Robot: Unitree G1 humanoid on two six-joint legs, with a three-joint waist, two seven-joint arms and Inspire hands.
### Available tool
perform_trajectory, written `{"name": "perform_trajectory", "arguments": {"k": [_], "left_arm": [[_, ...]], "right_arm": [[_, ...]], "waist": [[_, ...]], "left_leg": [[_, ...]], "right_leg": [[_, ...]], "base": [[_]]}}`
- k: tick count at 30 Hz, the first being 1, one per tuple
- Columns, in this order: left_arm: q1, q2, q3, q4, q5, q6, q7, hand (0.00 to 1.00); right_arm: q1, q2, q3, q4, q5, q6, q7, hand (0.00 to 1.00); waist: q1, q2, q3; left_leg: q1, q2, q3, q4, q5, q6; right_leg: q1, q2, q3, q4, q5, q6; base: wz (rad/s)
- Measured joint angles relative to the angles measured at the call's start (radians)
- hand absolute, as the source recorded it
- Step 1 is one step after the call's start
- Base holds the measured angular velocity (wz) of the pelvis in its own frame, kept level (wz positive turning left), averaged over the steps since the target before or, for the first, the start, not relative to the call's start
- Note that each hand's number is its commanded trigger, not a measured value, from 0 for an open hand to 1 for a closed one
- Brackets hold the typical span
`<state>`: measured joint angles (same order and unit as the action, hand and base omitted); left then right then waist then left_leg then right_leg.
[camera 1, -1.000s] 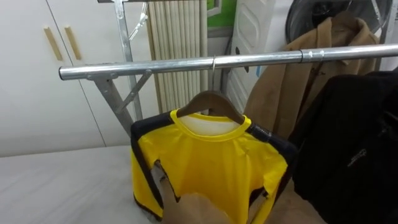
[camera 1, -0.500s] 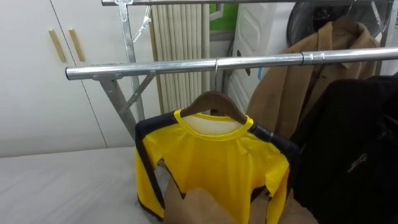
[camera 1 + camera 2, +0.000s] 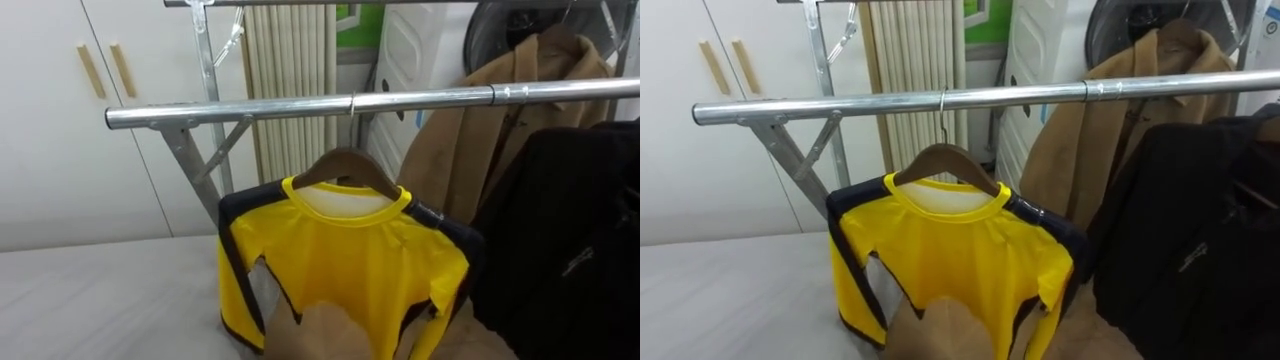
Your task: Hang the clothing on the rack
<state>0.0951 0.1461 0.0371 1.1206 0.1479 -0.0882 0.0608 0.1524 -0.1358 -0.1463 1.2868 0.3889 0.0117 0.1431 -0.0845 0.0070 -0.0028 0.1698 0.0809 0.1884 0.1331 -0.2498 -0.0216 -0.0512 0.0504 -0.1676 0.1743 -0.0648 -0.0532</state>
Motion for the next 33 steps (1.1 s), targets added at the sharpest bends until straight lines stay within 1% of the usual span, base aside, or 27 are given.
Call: {"name": "perform_trajectory", "arguments": {"k": [3, 4, 5, 8, 9, 10, 12, 14, 15, 16, 17, 18, 19, 20, 21, 23, 24, 25, 26, 27, 28, 29, 30, 31, 32, 33], "left_arm": [[-0.001, 0.000, 0.000, 0.002, 0.000, 0.001, 0.004, 0.00], [0.000, 0.000, 0.001, 0.001, 0.000, 0.000, 0.004, 0.00], [0.003, 0.000, 0.002, -0.002, 0.001, -0.002, 0.004, 0.00], [0.004, 0.000, 0.000, -0.006, 0.001, -0.005, 0.000, 0.00], [0.003, 0.001, 0.000, -0.005, 0.000, -0.006, 0.000, 0.00], [-0.001, 0.002, -0.001, -0.004, 0.001, -0.006, 0.002, 0.00], [0.000, 0.002, -0.002, -0.003, 0.001, -0.008, 0.011, 0.00], [-0.001, 0.002, -0.003, -0.004, 0.001, -0.013, 0.022, 0.00], [-0.001, 0.000, -0.003, -0.004, 0.001, -0.016, 0.025, 0.00], [-0.003, -0.004, -0.004, -0.013, 0.003, -0.023, 0.028, 0.00], [-0.003, -0.007, -0.003, -0.030, 0.014, -0.028, 0.030, 0.00], [-0.003, -0.009, -0.003, -0.039, 0.019, -0.028, 0.030, 0.00], [-0.006, -0.011, -0.005, -0.056, 0.020, -0.029, 0.031, 0.00], [-0.012, -0.012, -0.014, -0.064, 0.020, -0.034, 0.030, 0.00], [-0.017, -0.012, -0.023, -0.064, 0.019, -0.035, 0.030, 0.00], [-0.027, -0.021, -0.054, -0.086, 0.018, -0.035, 0.012, 0.00], [-0.030, -0.025, -0.055, -0.093, 0.018, -0.035, 0.006, 0.00], [-0.049, -0.033, -0.062, -0.095, 0.018, -0.036, -0.010, 0.00], [-0.056, -0.044, -0.063, -0.094, 0.018, -0.036, -0.029, 0.00], [-0.058, -0.047, -0.066, -0.094, 0.018, -0.037, -0.038, 0.00], [-0.064, -0.048, -0.083, -0.094, 0.018, -0.041, -0.056, 0.00], [-0.068, -0.049, -0.091, -0.100, 0.018, -0.050, -0.070, 0.00], [-0.069, -0.049, -0.092, -0.102, 0.018, -0.056, -0.074, 0.00], [-0.069, -0.051, -0.098, -0.102, 0.015, -0.068, -0.077, 0.00], [-0.069, -0.055, -0.108, -0.102, 0.014, -0.073, -0.081, 0.00], [-0.070, -0.056, -0.118, -0.102, 0.014, -0.075, -0.082, 0.00]], "right_arm": [[-0.004, -0.001, 0.005, 0.001, 0.000, -0.001, -0.001, 0.00], [-0.006, -0.003, 0.006, 0.000, -0.003, -0.002, -0.001, 0.00], [-0.008, -0.005, 0.005, 0.000, -0.018, -0.002, -0.001, 0.00], [-0.017, -0.015, 0.010, -0.003, -0.053, -0.002, -0.001, 0.00], [-0.026, -0.020, 0.016, -0.004, -0.094, -0.003, -0.001, 0.00], [-0.036, -0.026, 0.019, -0.005, -0.126, -0.003, -0.001, 0.00], [-0.051, -0.037, 0.048, -0.005, -0.154, -0.004, -0.002, 0.00], [-0.068, -0.037, 0.055, -0.005, -0.193, -0.006, -0.023, 0.00], [-0.071, -0.037, 0.056, -0.005, -0.206, -0.006, -0.030, 0.00], [-0.076, -0.037, 0.059, -0.005, -0.233, -0.006, -0.042, 0.00], [-0.079, -0.037, 0.061, -0.005, -0.259, -0.006, -0.054, 0.00], [-0.083, -0.037, 0.062, -0.004, -0.272, -0.006, -0.059, 0.00], [-0.089, -0.037, 0.071, -0.004, -0.287, -0.006, -0.065, 0.00], [-0.096, -0.035, 0.088, -0.002, -0.311, -0.006, -0.067, 0.00], [-0.098, -0.035, 0.092, -0.001, -0.325, -0.006, -0.067, 0.00], [-0.101, -0.037, 0.091, -0.002, -0.370, -0.005, -0.067, 0.00], [-0.101, -0.038, 0.088, -0.002, -0.383, -0.005, -0.068, 0.00], [-0.100, -0.043, 0.081, -0.001, -0.399, -0.003, -0.070, 0.00], [-0.095, -0.046, 0.082, -0.001, -0.402, 0.003, -0.076, 0.00], [-0.094, -0.046, 0.083, -0.001, -0.403, 0.005, -0.078, 0.00], [-0.093, -0.047, 0.083, -0.003, -0.403, 0.010, -0.080, 0.00], [-0.094, -0.045, 0.083, -0.006, -0.402, 0.011, -0.079, 0.00], [-0.095, -0.043, 0.084, -0.008, -0.402, 0.011, -0.078, 0.00], [-0.099, -0.038, 0.085, -0.008, -0.401, 0.010, -0.076, 0.00], [-0.106, -0.035, 0.086, -0.009, -0.397, 0.010, -0.075, 0.00], [-0.111, -0.033, 0.088, -0.009, -0.393, 0.009, -0.075, 0.00]], "waist": [[-0.001, 0.000, 0.0010], [0.001, -0.003, 0.0036], [0.003, -0.002, 0.0036], [0.005, 0.005, 0.0034], [0.006, 0.006, 0.0023], [0.006, 0.014, -0.0028], [0.010, 0.011, -0.0002], [0.007, 0.014, -0.0034], [0.005, 0.014, -0.0034], [0.005, 0.013, -0.0022], [0.009, 0.014, -0.0020], [0.009, 0.011, -0.0010], [0.009, 0.006, -0.0015], [0.009, -0.003, 0.0009], [0.010, -0.007, 0.0007], [0.015, -0.011, 0.0015], [0.017, -0.016, 0.0030], [0.015, -0.023, 0.0049], [0.022, -0.025, 0.0076], [0.025, -0.022, 0.0083], [0.025, -0.020, 0.0074], [0.025, -0.022, 0.0067], [0.026, -0.023, 0.0060], [0.029, -0.024, 0.0059], [0.036, -0.023, 0.0043], [0.039, -0.022, 0.0036]], "left_leg": [[0.001, 0.000, -0.002, 0.003, -0.001, -0.001], [0.000, 0.000, -0.004, 0.002, -0.001, -0.001], [0.000, 0.000, -0.007, 0.001, -0.001, -0.002], [-0.005, 0.006, -0.017, 0.000, -0.010, -0.006], [-0.011, 0.008, -0.026, 0.002, -0.012, -0.008], [-0.019, 0.009, -0.030, 0.005, -0.012, -0.009], [-0.026, 0.013, -0.038, 0.010, -0.009, -0.014], [-0.058, 0.015, -0.061, 0.048, -0.005, -0.019], [-0.067, 0.016, -0.061, 0.055, -0.003, -0.022], [-0.084, 0.018, -0.046, 0.066, 0.001, -0.028], [-0.097, 0.027, -0.014, 0.072, 0.002, -0.030], [-0.103, 0.032, 0.011, 0.073, 0.004, -0.033], [-0.116, 0.041, 0.082, 0.073, 0.016, -0.041], [-0.129, 0.048, 0.142, 0.074, 0.032, -0.044], [-0.133, 0.049, 0.162, 0.077, 0.043, -0.046], [-0.166, 0.049, 0.190, 0.090, 0.071, -0.043], [-0.176, 0.049, 0.200, 0.093, 0.077, -0.040], [-0.187, 0.065, 0.268, 0.149, 0.071, -0.025], [-0.186, 0.098, 0.365, 0.238, 0.042, 0.001], [-0.179, 0.110, 0.393, 0.273, 0.030, 0.004], [-0.168, 0.133, 0.444, 0.328, 0.014, 0.003], [-0.155, 0.142, 0.479, 0.354, 0.004, 0.005], [-0.145, 0.143, 0.493, 0.357, 0.001, 0.003], [-0.114, 0.141, 0.514, 0.352, -0.007, -0.008], [-0.080, 0.132, 0.529, 0.328, -0.014, -0.019], [-0.067, 0.132, 0.538, 0.310, -0.016, -0.023]], "right_leg": [[-0.003, -0.005, 0.000, 0.018, -0.013, 0.000], [-0.005, -0.005, -0.002, 0.024, -0.020, -0.001], [-0.008, -0.006, -0.004, 0.034, -0.027, -0.001], [-0.009, -0.006, -0.013, 0.034, -0.033, -0.003], [-0.015, -0.006, -0.023, 0.041, -0.037, -0.006], [-0.022, -0.010, -0.036, 0.048, -0.042, -0.009], [-0.022, -0.016, -0.060, 0.046, -0.045, -0.015], [-0.019, -0.023, -0.096, 0.038, -0.050, -0.020], [-0.015, -0.027, -0.111, 0.033, -0.050, -0.021], [-0.008, -0.033, -0.140, 0.025, -0.052, -0.023], [0.002, -0.036, -0.175, 0.016, -0.055, -0.024], [0.009, -0.038, -0.196, 0.008, -0.057, -0.025], [0.020, -0.046, -0.237, -0.002, -0.062, -0.026], [0.037, -0.055, -0.285, -0.017, -0.065, -0.026], [0.047, -0.058, -0.308, -0.027, -0.068, -0.026], [0.075, -0.075, -0.412, -0.041, -0.086, -0.024], [0.076, -0.083, -0.443, -0.041, -0.094, -0.024], [0.079, -0.099, -0.510, -0.038, -0.110, -0.023], [0.097, -0.101, -0.558, -0.036, -0.124, -0.021], [0.107, -0.101, -0.579, -0.036, -0.131, -0.019], [0.122, -0.100, -0.630, -0.035, -0.143, -0.017], [0.128, -0.100, -0.678, -0.034, -0.153, -0.014], [0.130, -0.100, -0.699, -0.033, -0.157, -0.014], [0.138, -0.097, -0.737, -0.031, -0.163, -0.011], [0.144, -0.094, -0.768, -0.020, -0.171, -0.007], [0.149, -0.091, -0.780, -0.015, -0.173, -0.007]], "base": [[0.06], [0.08], [0.09], [0.10], [0.12], [0.17], [0.19], [0.39], [0.66], [0.81], [0.87], [1.00], [1.13], [1.17], [1.28], [1.31], [1.42], [1.42], [1.35], [1.19], [1.21], [1.24], [1.18], [0.97], [0.88], [0.74]]}}
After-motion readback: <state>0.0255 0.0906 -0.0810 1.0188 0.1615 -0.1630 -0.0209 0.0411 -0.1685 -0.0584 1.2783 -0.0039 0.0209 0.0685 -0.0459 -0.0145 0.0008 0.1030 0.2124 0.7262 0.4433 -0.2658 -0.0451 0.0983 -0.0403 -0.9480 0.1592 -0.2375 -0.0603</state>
